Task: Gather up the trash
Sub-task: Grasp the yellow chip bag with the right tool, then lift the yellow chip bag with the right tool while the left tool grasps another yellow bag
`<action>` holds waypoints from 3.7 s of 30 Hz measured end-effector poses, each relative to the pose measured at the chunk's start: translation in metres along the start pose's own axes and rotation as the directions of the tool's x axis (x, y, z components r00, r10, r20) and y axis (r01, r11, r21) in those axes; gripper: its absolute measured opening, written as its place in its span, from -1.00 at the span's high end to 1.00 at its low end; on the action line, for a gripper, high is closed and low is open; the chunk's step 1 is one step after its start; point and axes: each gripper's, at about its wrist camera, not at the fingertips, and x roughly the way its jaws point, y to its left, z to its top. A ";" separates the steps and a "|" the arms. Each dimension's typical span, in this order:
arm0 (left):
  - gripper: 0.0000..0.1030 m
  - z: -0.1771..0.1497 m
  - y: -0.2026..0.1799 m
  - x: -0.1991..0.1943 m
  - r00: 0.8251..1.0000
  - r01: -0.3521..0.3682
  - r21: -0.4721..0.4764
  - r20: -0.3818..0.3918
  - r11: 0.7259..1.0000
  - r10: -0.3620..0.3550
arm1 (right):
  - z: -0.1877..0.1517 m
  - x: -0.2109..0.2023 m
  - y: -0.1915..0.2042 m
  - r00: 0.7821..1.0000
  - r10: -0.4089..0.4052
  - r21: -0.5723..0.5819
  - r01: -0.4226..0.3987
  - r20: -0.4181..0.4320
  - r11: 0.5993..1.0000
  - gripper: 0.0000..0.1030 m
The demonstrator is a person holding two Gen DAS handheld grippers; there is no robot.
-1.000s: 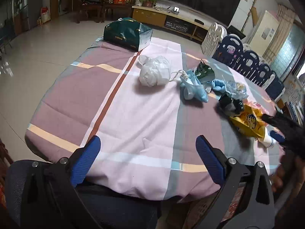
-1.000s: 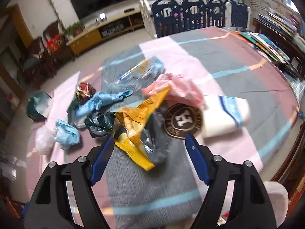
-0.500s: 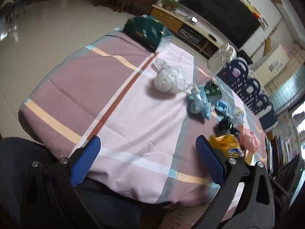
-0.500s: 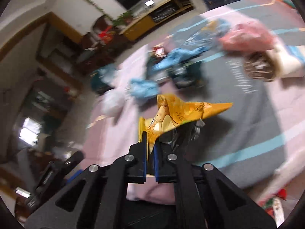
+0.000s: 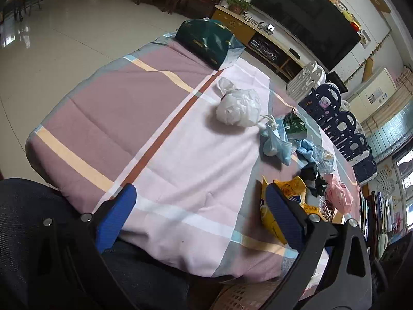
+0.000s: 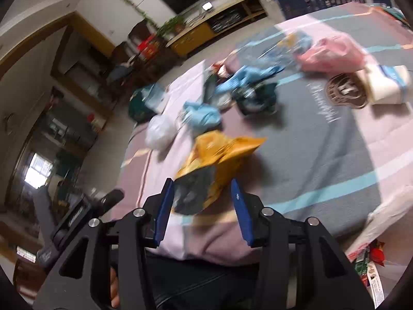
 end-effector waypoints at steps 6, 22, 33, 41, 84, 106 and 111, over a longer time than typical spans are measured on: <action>-0.93 0.000 0.000 0.000 1.000 -0.001 -0.002 0.003 1.000 0.001 | 0.023 0.026 -0.019 1.000 -0.017 0.148 0.018 -0.004 0.989 0.11; -0.93 0.001 0.002 0.000 1.000 0.012 -0.005 0.014 1.000 -0.012 | -0.013 0.062 -0.011 0.994 0.003 0.158 0.015 -0.113 0.987 0.28; -0.93 0.001 0.002 0.000 1.000 0.014 -0.011 0.012 1.000 -0.014 | -0.026 0.065 0.009 0.992 0.078 0.132 -0.065 -0.103 0.989 0.68; -0.93 0.000 0.003 0.001 1.000 0.012 -0.008 0.010 1.000 -0.012 | -0.027 0.047 -0.016 0.993 0.094 0.227 -0.076 -0.066 0.971 0.68; -0.93 -0.002 -0.003 0.009 0.999 0.018 0.011 -0.036 1.000 -0.018 | -0.044 0.057 -0.010 0.991 0.010 0.155 0.011 -0.131 0.988 0.30; -0.93 -0.003 -0.017 0.019 0.983 0.145 0.049 -0.117 0.988 -0.138 | -0.022 0.014 -0.033 0.998 -0.063 0.212 0.065 -0.018 0.975 0.02; -0.93 -0.017 -0.056 0.038 0.980 0.113 0.219 -0.187 0.969 -0.072 | 0.013 -0.035 -0.046 0.963 -0.239 0.162 0.218 0.126 0.962 -0.16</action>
